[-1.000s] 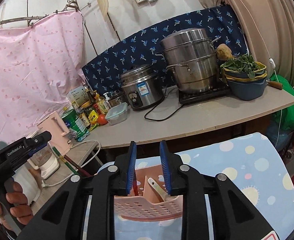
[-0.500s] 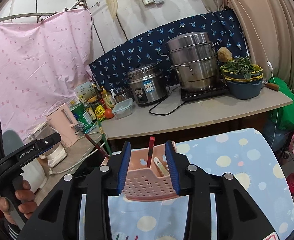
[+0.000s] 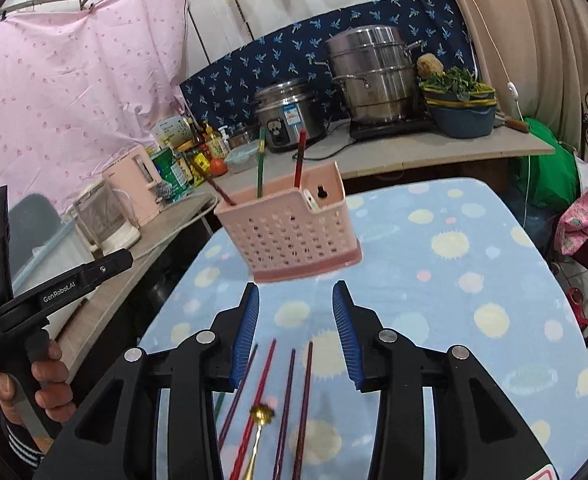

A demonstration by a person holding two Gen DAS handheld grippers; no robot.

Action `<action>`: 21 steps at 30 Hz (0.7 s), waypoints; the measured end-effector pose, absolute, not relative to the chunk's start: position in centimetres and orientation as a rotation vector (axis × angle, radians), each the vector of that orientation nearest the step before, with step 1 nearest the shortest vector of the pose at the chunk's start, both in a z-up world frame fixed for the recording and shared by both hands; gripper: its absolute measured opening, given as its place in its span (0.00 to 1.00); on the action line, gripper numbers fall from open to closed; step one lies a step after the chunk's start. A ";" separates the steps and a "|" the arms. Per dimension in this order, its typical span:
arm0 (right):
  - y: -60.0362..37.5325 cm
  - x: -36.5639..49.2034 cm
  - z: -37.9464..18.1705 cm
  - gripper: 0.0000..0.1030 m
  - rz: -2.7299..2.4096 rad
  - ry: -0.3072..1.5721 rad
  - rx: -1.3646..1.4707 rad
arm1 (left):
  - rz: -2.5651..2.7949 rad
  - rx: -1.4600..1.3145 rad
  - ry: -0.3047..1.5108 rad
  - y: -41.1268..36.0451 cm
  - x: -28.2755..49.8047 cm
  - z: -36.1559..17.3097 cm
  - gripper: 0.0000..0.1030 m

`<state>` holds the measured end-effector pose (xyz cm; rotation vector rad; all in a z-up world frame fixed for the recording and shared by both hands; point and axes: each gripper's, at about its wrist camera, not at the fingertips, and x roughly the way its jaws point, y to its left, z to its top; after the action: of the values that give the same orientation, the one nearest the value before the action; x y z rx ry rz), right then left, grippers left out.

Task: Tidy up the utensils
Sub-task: 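Move both open tools back down to the remaining utensils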

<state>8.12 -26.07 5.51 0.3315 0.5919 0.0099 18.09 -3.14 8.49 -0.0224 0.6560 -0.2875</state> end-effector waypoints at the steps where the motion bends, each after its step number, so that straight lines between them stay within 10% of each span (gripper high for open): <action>1: -25.7 7.2 4.6 0.37 0.005 0.616 0.332 | -0.287 -0.018 0.668 -3.0 17.4 7.8 0.54; 21: -20.9 -0.4 -5.1 0.37 -0.040 0.820 0.242 | -0.263 -0.009 0.895 -0.4 7.6 -3.8 0.54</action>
<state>-0.37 -20.93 -5.06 0.2415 0.8196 -0.0399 7.62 -0.44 -3.78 -0.0091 0.8954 -0.2626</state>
